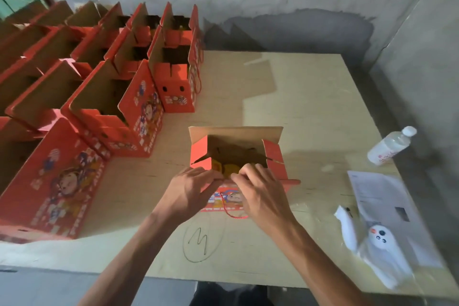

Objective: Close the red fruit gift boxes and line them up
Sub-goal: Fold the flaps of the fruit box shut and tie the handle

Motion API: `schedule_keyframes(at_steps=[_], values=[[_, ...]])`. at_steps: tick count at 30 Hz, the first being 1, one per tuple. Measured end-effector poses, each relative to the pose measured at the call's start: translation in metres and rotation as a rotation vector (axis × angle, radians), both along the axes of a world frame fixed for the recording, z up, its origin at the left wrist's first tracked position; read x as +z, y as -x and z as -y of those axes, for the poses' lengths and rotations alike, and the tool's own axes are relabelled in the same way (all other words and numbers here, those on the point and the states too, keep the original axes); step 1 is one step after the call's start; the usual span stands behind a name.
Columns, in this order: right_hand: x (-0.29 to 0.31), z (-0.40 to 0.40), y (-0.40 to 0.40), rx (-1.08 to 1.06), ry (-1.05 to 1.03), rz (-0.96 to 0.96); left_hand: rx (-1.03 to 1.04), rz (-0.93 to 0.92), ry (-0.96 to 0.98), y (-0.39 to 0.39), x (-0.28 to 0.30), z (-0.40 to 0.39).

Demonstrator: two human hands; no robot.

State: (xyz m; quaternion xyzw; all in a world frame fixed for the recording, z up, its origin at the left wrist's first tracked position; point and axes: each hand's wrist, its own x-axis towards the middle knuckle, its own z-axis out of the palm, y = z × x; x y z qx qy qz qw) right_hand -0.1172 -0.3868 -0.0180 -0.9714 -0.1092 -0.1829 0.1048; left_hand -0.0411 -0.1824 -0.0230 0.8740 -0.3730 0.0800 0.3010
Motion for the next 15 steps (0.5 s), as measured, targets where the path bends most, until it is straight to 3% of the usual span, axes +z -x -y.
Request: schedule_keyframes(at_steps=[2, 4, 7, 9, 12, 15], values=[[0.001, 0.002, -0.001, 0.036, -0.023, 0.045, 0.033, -0.172, 0.072, 0.001, 0.003, 0.001], [0.007, 0.006, -0.004, 0.049, -0.046, 0.116, 0.107, -0.379, 0.267, -0.003, 0.01, 0.006], [0.016, 0.025, -0.015, 0.038, -0.069, 0.169, 0.263, -0.459, 0.468, -0.026, 0.023, 0.012], [0.021, 0.043, -0.023, -0.019, -0.035, 0.075, 0.292, -0.494, 0.379, -0.044, 0.029, 0.014], [0.027, 0.06, -0.036, -0.214, 0.019, -0.316, 0.278, -0.632, 0.061, -0.064, 0.029, 0.022], [0.026, 0.075, -0.054, -0.307, -0.143, -0.654, 0.237, -0.692, -0.242, -0.069, 0.023, 0.036]])
